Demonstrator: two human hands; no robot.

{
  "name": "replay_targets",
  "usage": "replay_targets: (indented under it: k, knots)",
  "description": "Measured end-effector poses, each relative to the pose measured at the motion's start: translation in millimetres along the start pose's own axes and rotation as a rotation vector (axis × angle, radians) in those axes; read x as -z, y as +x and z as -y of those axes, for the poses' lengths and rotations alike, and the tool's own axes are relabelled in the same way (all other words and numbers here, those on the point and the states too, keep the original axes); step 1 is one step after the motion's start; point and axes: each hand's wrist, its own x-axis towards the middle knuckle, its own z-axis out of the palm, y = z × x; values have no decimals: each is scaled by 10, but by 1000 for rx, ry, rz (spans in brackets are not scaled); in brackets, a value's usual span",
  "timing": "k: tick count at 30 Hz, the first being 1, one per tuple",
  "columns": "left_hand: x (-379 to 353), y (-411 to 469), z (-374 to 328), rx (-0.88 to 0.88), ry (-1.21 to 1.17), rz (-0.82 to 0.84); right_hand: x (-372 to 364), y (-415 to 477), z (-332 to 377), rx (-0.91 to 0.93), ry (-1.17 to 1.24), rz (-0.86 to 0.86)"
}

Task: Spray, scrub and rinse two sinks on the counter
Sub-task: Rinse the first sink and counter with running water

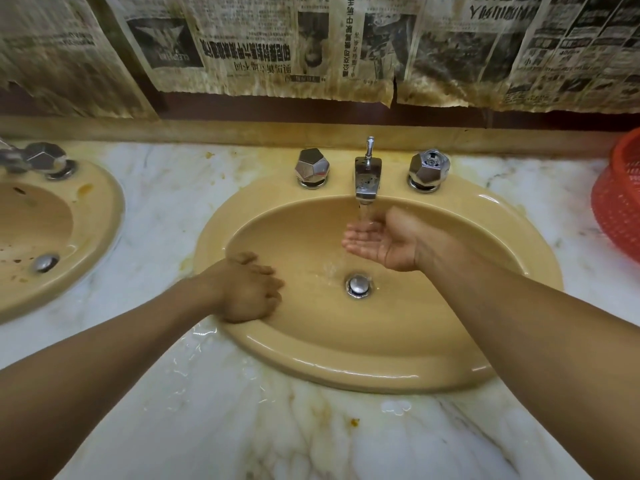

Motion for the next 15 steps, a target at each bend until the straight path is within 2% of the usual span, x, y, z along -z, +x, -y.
replay_targets:
  k: [3, 6, 10, 12, 14, 15]
  knots:
    - [-83, -156, -84, 56, -158, -107, -189, -145, -208, -42, -29, 107]
    - [-182, -312, -241, 154, -207, -335, -464, -393, -604, -39, -302, 197]
    - [-442, -527, -537, 155, -327, -731, -468, -846, -1190, 321, -734, 49]
    - [-639, -657, -723, 120, -374, -902, -319, -1059, -1339, 443, -887, 41]
    - [-818, -752, -853, 67, -371, -939, -179, -1074, -1362, 494, -840, -15]
    - [-864, -791, -879, 55, -373, -932, -124, -1006, -1323, 493, -704, -81]
